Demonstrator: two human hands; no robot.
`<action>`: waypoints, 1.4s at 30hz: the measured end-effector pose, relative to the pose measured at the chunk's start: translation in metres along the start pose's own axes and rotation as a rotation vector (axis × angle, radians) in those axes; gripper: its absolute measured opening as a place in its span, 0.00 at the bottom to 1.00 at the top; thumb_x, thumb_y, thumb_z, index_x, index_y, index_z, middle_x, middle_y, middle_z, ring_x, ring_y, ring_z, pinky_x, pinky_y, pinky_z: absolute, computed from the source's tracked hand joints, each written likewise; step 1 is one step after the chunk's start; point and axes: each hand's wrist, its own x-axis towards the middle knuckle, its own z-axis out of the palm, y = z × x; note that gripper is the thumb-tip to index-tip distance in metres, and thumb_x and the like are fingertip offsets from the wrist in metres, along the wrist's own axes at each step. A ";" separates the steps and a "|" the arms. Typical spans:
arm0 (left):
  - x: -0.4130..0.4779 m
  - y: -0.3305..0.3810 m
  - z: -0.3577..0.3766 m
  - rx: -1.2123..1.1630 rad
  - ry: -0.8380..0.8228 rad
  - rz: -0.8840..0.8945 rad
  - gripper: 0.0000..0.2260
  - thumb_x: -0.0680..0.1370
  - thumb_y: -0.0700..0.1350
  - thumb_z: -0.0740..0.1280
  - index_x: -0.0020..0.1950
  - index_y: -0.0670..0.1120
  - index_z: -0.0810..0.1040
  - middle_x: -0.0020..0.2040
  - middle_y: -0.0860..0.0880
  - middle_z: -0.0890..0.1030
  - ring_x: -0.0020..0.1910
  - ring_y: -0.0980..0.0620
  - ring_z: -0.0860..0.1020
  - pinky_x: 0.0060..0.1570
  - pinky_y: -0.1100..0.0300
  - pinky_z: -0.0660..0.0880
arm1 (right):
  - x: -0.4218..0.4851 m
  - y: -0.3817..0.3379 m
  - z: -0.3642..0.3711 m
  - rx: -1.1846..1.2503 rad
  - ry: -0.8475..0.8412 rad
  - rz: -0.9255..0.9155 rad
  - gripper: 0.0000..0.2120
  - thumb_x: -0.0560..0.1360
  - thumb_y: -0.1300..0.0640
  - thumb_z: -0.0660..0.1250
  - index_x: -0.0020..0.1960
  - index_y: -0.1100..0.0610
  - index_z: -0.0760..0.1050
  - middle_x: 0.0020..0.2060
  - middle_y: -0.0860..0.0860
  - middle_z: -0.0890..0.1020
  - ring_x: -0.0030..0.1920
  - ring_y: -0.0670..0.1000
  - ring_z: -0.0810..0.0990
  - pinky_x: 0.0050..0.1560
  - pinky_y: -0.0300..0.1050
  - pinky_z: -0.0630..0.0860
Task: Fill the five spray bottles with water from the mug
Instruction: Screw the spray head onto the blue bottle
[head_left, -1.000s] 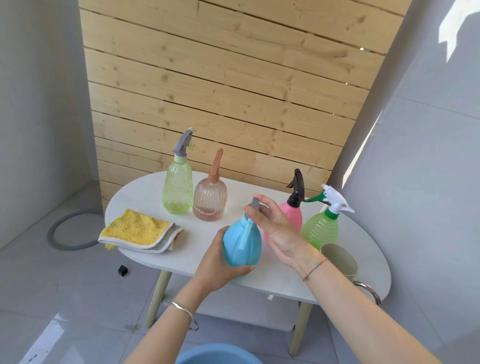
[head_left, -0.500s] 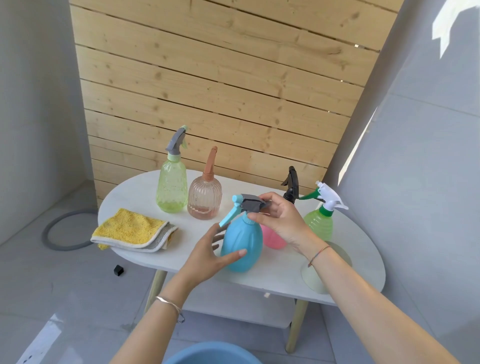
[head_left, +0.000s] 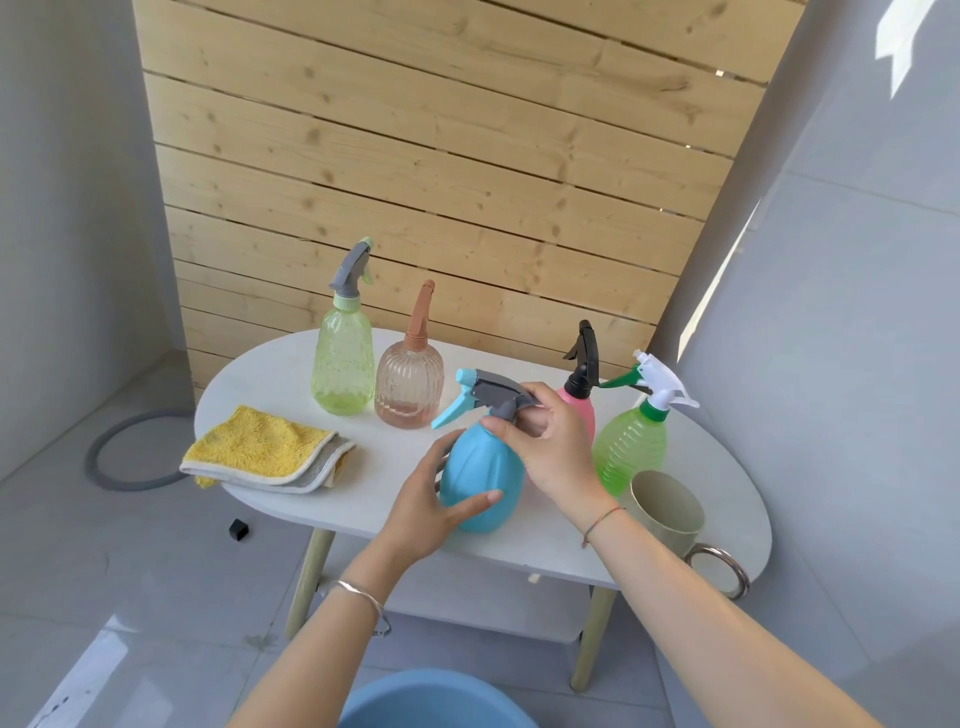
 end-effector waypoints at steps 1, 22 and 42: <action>0.000 0.000 -0.001 -0.001 -0.006 -0.002 0.32 0.67 0.57 0.77 0.68 0.60 0.68 0.63 0.61 0.76 0.62 0.62 0.74 0.60 0.64 0.74 | -0.002 0.000 0.003 -0.002 0.028 -0.005 0.18 0.68 0.61 0.77 0.52 0.52 0.72 0.39 0.49 0.84 0.42 0.46 0.82 0.51 0.43 0.78; 0.035 0.038 -0.064 -0.042 0.101 -0.187 0.29 0.80 0.63 0.48 0.75 0.48 0.66 0.69 0.55 0.71 0.72 0.53 0.68 0.75 0.50 0.60 | 0.032 0.007 0.012 -0.003 0.162 0.112 0.09 0.68 0.56 0.77 0.47 0.58 0.81 0.42 0.47 0.86 0.45 0.47 0.83 0.52 0.49 0.78; 0.074 0.030 -0.007 -0.188 -0.068 -0.310 0.39 0.74 0.70 0.39 0.80 0.50 0.54 0.79 0.56 0.56 0.78 0.56 0.56 0.78 0.52 0.52 | 0.079 0.020 0.037 -0.336 0.113 0.271 0.22 0.79 0.53 0.59 0.72 0.53 0.63 0.54 0.54 0.75 0.60 0.58 0.73 0.58 0.48 0.70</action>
